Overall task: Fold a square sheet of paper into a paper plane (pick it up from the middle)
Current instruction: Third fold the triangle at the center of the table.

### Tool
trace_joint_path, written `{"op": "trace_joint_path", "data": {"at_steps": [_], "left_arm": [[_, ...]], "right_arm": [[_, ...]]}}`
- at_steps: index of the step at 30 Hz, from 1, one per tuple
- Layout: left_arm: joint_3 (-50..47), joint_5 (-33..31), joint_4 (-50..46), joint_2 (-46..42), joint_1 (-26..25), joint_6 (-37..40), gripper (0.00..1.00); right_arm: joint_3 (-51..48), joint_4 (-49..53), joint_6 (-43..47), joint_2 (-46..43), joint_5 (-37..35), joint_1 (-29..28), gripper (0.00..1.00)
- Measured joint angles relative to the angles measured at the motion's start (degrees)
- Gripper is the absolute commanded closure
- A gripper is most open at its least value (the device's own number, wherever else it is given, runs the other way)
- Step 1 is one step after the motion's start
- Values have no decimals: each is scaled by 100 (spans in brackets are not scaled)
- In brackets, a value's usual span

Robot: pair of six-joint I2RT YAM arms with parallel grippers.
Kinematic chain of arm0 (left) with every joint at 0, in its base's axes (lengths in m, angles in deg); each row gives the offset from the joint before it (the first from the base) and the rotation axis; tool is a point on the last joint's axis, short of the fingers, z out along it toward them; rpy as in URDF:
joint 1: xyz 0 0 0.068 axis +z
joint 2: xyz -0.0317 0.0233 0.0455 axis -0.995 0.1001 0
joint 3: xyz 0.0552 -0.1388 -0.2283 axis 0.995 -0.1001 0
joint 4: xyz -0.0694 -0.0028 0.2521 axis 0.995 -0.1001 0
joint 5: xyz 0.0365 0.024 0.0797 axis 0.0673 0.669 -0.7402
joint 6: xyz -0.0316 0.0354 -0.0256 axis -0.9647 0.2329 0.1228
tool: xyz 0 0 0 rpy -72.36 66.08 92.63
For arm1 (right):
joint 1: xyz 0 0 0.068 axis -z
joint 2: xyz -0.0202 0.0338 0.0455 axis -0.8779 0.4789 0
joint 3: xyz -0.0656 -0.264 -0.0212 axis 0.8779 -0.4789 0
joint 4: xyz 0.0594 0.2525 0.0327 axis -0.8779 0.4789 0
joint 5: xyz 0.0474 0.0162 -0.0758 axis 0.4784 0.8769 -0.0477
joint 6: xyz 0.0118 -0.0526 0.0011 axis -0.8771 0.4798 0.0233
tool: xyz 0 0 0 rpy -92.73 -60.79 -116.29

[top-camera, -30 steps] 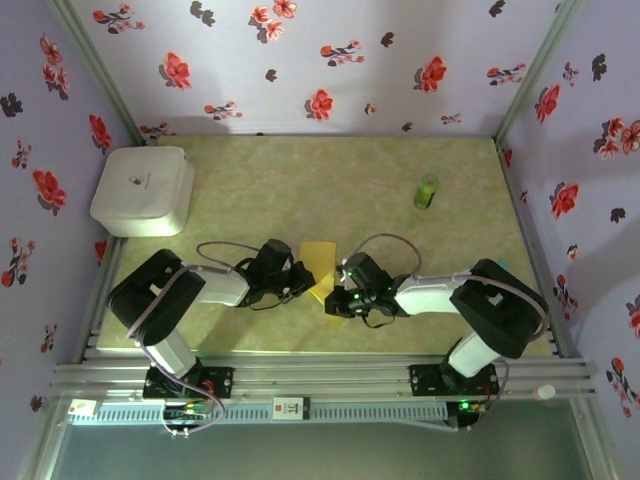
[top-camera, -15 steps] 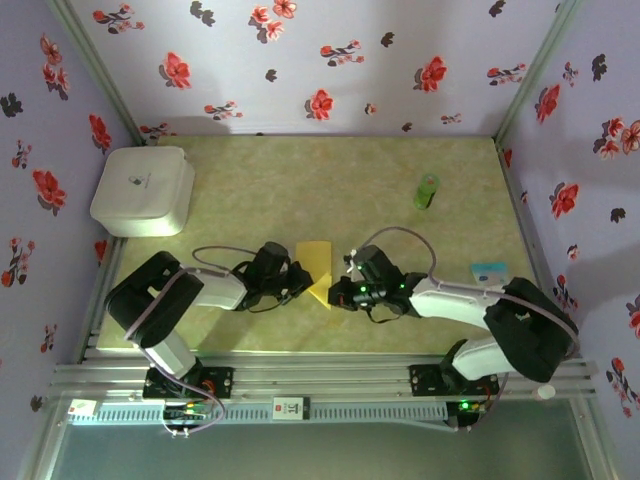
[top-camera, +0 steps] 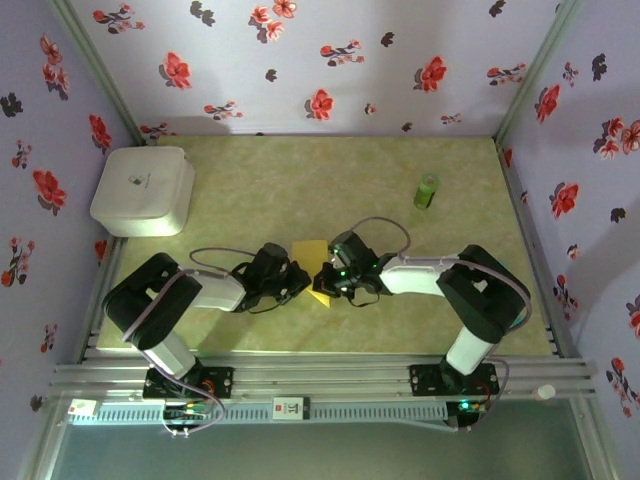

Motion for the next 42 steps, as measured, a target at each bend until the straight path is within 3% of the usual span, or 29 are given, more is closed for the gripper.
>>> {"op": "trace_joint_path", "data": {"at_steps": [15,18,25,42], "left_arm": [[59,-9,-269,-94,0,136,100],[101,-7,-531,-260,0,295,93],[166,15,-940,-787,-9,542,100],[570,184,-1196,-192,-118,566,100]], "right_arm": [[-468,-533,-94,111,61,68,99],[-476,-549,-92,111,63,68,99],[-474,-546,-90,111,61,74,99],[-474,-544,-85,114,79,79,99]]}}
